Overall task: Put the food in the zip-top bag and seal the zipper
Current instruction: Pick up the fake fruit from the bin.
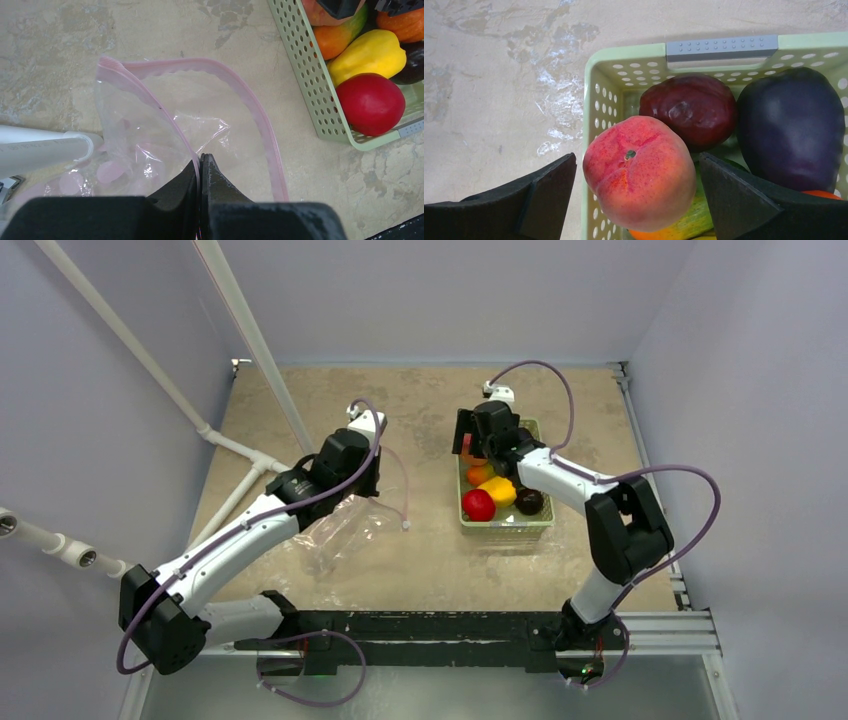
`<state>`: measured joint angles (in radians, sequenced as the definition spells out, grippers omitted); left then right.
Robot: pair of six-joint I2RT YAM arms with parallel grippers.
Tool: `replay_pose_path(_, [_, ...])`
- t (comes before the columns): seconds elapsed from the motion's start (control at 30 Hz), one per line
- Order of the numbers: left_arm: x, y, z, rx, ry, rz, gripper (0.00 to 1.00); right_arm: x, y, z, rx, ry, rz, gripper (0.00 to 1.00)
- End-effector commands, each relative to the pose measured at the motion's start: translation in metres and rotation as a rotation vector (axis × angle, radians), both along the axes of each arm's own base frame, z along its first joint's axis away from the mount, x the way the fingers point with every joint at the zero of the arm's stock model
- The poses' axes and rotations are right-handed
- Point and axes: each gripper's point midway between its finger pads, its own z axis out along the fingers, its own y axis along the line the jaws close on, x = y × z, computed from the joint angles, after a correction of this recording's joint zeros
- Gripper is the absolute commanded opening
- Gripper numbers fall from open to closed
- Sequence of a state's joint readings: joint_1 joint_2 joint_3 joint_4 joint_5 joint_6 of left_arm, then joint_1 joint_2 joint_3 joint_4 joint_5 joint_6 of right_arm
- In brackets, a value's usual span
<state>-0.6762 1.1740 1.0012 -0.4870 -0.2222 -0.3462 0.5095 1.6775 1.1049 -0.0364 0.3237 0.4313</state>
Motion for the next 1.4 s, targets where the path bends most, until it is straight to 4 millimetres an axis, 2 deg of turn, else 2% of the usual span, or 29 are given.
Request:
replay_pose_path(0.0, [0.005, 0.002, 0.018, -0.017, -0.066, 0.002, 0.0, 0.006, -0.001, 0.003, 0.019, -0.025, -0.025, 0.92])
replay_pose_path(0.13, [0.004, 0.003, 0.019, -0.017, -0.07, 0.002, 0.0, 0.005, -0.003, 0.003, 0.017, -0.025, -0.035, 0.8])
replay_pose_path(0.23, [0.004, 0.003, 0.02, -0.02, -0.074, 0.002, 0.0, 0.004, -0.004, 0.006, 0.023, -0.029, -0.044, 0.65])
replay_pose_path(0.37, [0.004, 0.003, 0.02, -0.02, -0.074, 0.002, 0.0, 0.002, -0.007, 0.022, 0.038, -0.054, -0.056, 0.44])
replay_pose_path(0.43, [0.004, 0.003, 0.02, -0.02, -0.073, 0.002, 0.0, 0.002, -0.012, 0.034, 0.038, -0.078, -0.079, 0.37])
replay_pose_path(0.57, [0.004, 0.003, 0.02, -0.021, -0.074, 0.002, 0.0, -0.002, -0.016, 0.064, 0.057, -0.129, -0.087, 0.33])
replay_pose_path(0.73, [0.004, 0.003, 0.021, -0.021, -0.076, 0.003, 0.0, -0.015, -0.008, 0.112, 0.124, -0.209, -0.023, 0.31])
replay_pose_path(0.9, [0.004, 0.002, 0.019, -0.022, -0.07, -0.001, 0.0, -0.038, 0.019, 0.144, 0.198, -0.252, 0.125, 0.31])
replay_pose_path(1.03, [0.004, 0.001, 0.018, -0.022, -0.068, -0.006, 0.0, -0.059, 0.047, 0.159, 0.247, -0.269, 0.241, 0.29])
replay_pose_path(1.27, [0.004, 0.001, 0.016, -0.018, -0.063, -0.008, 0.0, -0.096, 0.114, 0.16, 0.297, -0.232, 0.439, 0.29])
replay_pose_path(1.37, [0.004, 0.001, 0.016, -0.018, -0.062, -0.007, 0.0, -0.108, 0.133, 0.163, 0.322, -0.23, 0.504, 0.28])
